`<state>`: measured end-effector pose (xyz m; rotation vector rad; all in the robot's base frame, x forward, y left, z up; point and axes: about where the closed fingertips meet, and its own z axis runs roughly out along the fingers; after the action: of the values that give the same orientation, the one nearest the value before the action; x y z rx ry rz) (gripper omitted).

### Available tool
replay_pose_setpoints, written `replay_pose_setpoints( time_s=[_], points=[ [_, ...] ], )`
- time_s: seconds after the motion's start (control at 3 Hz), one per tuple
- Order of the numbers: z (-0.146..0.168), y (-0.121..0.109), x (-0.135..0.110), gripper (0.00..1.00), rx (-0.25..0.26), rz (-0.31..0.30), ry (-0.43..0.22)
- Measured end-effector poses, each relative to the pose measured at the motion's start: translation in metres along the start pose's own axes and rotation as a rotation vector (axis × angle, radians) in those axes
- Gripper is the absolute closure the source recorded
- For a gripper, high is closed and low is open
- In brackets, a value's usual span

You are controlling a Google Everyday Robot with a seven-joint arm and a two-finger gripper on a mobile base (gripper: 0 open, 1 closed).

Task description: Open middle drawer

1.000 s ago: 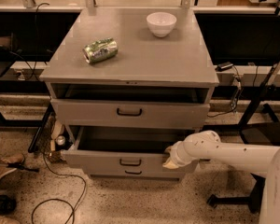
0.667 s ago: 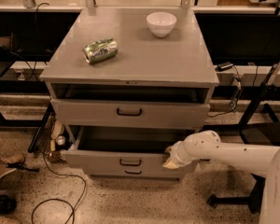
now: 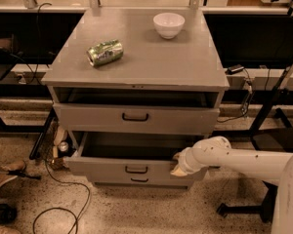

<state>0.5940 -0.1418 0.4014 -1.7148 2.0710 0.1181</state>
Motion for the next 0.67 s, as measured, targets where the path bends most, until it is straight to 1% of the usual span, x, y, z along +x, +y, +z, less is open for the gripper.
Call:
replay_pose_setpoints(
  time_s=[0.67],
  points=[
    [0.0000, 0.0000, 0.0000, 0.11, 0.000, 0.000, 0.000]
  ],
)
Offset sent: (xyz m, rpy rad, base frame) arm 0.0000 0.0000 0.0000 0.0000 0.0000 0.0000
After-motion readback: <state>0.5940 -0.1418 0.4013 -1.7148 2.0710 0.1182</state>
